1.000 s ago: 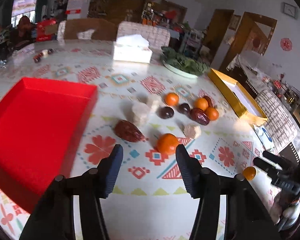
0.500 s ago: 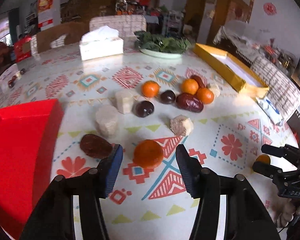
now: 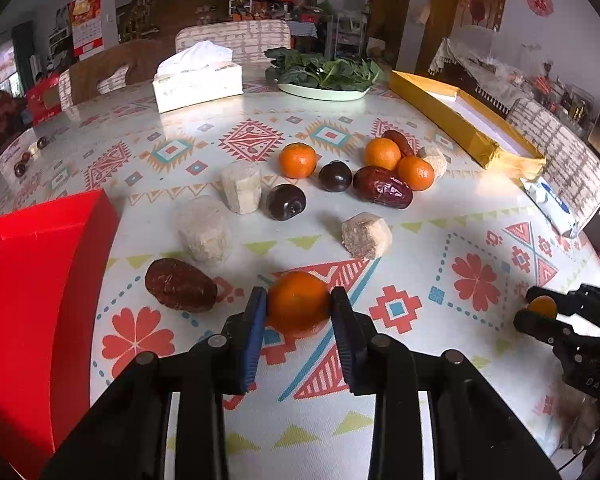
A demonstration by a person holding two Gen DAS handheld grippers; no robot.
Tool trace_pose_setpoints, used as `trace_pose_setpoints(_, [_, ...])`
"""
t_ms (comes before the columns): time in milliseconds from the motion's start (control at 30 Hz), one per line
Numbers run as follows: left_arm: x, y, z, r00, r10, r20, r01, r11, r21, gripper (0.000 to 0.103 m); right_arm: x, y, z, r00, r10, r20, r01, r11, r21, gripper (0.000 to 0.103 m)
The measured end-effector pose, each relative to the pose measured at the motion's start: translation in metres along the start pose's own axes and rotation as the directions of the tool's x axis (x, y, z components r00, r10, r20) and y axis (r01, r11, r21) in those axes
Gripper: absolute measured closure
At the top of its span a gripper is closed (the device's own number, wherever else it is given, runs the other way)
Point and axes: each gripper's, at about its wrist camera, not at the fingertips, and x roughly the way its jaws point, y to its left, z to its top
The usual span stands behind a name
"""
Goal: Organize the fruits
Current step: 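Grasp an orange with the left tool while the right tool grasps another orange, then carry both oranges over the red box and open both tools to drop them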
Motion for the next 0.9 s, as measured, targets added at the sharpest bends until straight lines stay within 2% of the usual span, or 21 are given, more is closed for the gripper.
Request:
trace_pose_setpoints(200, [-0.022,0.018,-0.006,0.998,-0.016,0.055,0.021,0.995,-0.093,0.072,-0.001,0.001,0.0,1.0,0.017,-0.002,-0.017,1.0,0.009,0.066])
trace_pose_setpoints(333, [-0.051,0.042,-0.011,0.993,-0.013,0.116,0.034,0.982,-0.187,0.072,-0.004,0.008,0.004,0.999,0.042,0.009,-0.042,0.999,0.003,0.066])
trace_pose_setpoints(433, [-0.072,0.07,-0.016,0.988,0.025,0.153,0.017,0.963,-0.267,0.072,-0.009,0.021,0.013,0.997,0.074,0.022,-0.074,0.997,-0.024,0.066])
trace_pose_setpoints(533, [-0.091,0.1,-0.023,0.98,0.084,0.178,-0.019,0.94,-0.341,0.072,-0.012,0.045,0.028,0.989,0.143,0.03,-0.141,0.988,-0.063,0.066])
trace_pose_setpoints(667, [-0.109,0.138,-0.034,0.967,0.184,0.178,-0.092,0.9,-0.426,0.072,-0.011,0.089,0.049,0.967,0.254,0.021,-0.25,0.96,-0.124,0.066])
trace_pose_setpoints(800, [-0.116,0.173,-0.048,0.955,0.25,0.16,-0.141,0.857,-0.496,0.072,0.003,0.145,0.07,0.923,0.383,-0.026,-0.381,0.907,-0.177,0.066])
trace_pose_setpoints(900, [-0.119,0.196,-0.057,0.947,0.287,0.144,-0.168,0.825,-0.54,0.072,0.019,0.191,0.083,0.894,0.443,-0.063,-0.445,0.868,-0.218,0.066])
